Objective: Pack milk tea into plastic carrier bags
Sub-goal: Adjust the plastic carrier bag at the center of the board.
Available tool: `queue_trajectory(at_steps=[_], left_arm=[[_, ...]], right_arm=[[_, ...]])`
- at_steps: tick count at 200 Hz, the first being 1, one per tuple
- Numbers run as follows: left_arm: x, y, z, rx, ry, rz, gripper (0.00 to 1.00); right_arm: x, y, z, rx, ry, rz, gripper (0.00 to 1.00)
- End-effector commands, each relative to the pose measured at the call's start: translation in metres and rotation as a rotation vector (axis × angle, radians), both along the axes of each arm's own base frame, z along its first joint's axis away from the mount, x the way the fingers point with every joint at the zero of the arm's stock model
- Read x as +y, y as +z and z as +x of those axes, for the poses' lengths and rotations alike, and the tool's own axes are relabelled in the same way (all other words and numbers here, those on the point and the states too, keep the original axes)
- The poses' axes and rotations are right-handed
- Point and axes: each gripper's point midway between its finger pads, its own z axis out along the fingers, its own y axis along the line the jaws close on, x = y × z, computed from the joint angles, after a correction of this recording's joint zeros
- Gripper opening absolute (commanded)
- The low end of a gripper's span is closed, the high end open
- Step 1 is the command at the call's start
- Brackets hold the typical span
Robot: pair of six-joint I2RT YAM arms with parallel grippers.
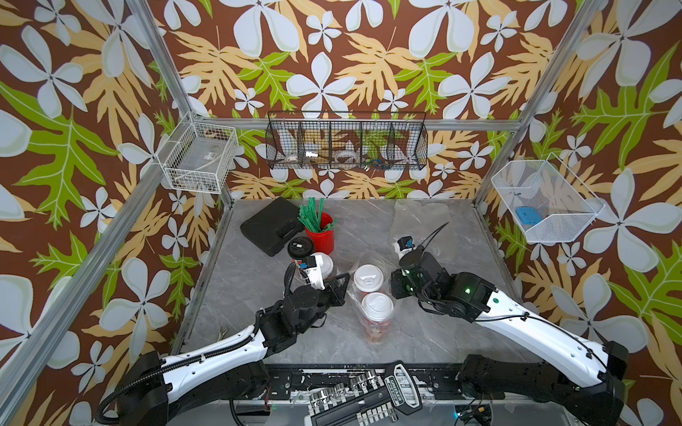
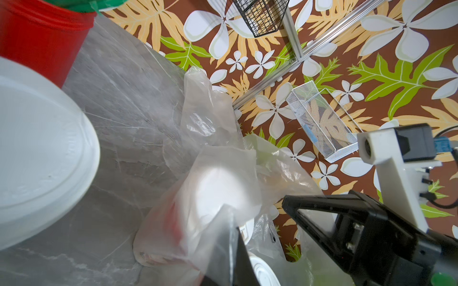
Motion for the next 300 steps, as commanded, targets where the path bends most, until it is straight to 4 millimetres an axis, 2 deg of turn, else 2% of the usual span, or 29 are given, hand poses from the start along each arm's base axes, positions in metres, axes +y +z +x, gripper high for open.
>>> queue_trajectory(at_steps=[1,108,175,180,188,189,194,203,215,229,249,284,300], left_arm=[[0.004,0.007,0.005,-0.03,0.024,0.01,0.0],[0.009,0.019,0.006,-0.056,0.035,-0.008,0.0],[0.005,-0.012,0.003,0.019,0.013,0.001,0.0],[0.006,-0.013,0.003,0.022,0.014,-0.003,0.0],[0.006,-0.015,0.002,0.025,0.015,-0.004,0.0],[0.006,-0.016,0.002,0.026,0.013,-0.005,0.0],[0.007,-0.017,0.002,0.03,0.014,-0.007,0.0],[0.007,-0.019,0.001,0.035,0.014,-0.006,0.0],[0.008,-0.023,0.0,0.041,0.013,-0.005,0.0],[0.009,-0.027,-0.001,0.05,0.011,-0.004,0.0],[0.009,-0.032,-0.002,0.06,0.008,-0.003,0.0],[0.007,-0.035,-0.004,0.071,-0.003,-0.004,0.0],[0.008,-0.037,-0.004,0.077,-0.004,-0.006,0.0]], right_arm=[[0.002,0.01,0.007,-0.045,-0.011,0.012,0.0],[-0.01,0.028,0.005,-0.118,-0.052,0.086,0.0],[-0.009,0.005,0.001,-0.048,-0.048,0.05,0.0],[-0.009,0.006,0.001,-0.05,-0.049,0.045,0.1],[-0.009,0.011,0.002,-0.062,-0.045,0.042,0.37],[-0.009,0.013,0.003,-0.066,-0.046,0.04,0.43],[-0.009,0.018,0.005,-0.08,-0.045,0.038,0.54],[-0.007,0.029,0.008,-0.108,-0.038,0.035,0.68],[-0.005,0.046,0.015,-0.152,-0.029,0.028,0.77],[0.002,0.065,0.024,-0.2,-0.01,0.01,0.84],[0.019,0.087,0.042,-0.248,0.028,-0.002,0.85],[0.064,0.108,0.074,-0.273,0.14,0.003,0.75],[0.097,0.11,0.083,-0.246,0.245,0.033,0.72]])
